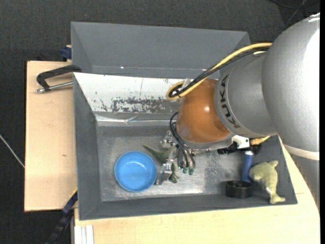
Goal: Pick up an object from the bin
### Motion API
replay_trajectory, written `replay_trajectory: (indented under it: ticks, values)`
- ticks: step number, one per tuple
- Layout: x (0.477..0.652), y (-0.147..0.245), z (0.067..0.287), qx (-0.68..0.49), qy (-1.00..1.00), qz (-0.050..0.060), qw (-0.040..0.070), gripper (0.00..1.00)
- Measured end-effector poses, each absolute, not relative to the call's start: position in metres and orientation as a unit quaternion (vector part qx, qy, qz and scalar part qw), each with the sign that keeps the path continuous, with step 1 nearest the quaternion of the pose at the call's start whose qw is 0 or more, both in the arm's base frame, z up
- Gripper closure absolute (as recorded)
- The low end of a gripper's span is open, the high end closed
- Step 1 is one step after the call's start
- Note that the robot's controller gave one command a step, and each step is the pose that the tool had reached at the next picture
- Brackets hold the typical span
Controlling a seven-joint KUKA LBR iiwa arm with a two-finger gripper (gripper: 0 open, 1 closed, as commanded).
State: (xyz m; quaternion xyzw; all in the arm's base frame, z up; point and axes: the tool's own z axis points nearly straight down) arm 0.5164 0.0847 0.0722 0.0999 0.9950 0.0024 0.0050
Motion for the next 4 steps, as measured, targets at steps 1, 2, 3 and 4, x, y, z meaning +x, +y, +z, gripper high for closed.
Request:
replay_trajectory:
  ticks: [1, 2, 3, 4]
  values:
    - [0.499, 0.058, 0.101, 0.205, 0.979, 0.001, 0.0, 0.0]
    - [0.491, 0.082, 0.101, 0.294, 0.956, 0.001, -0.001, 0.0]
    - [0.5, 0.077, 0.074, 0.354, 0.935, 0.005, 0.004, 0.0]
    - [0.502, 0.079, 0.077, 0.352, 0.936, 0.003, 0.003, 0.0]
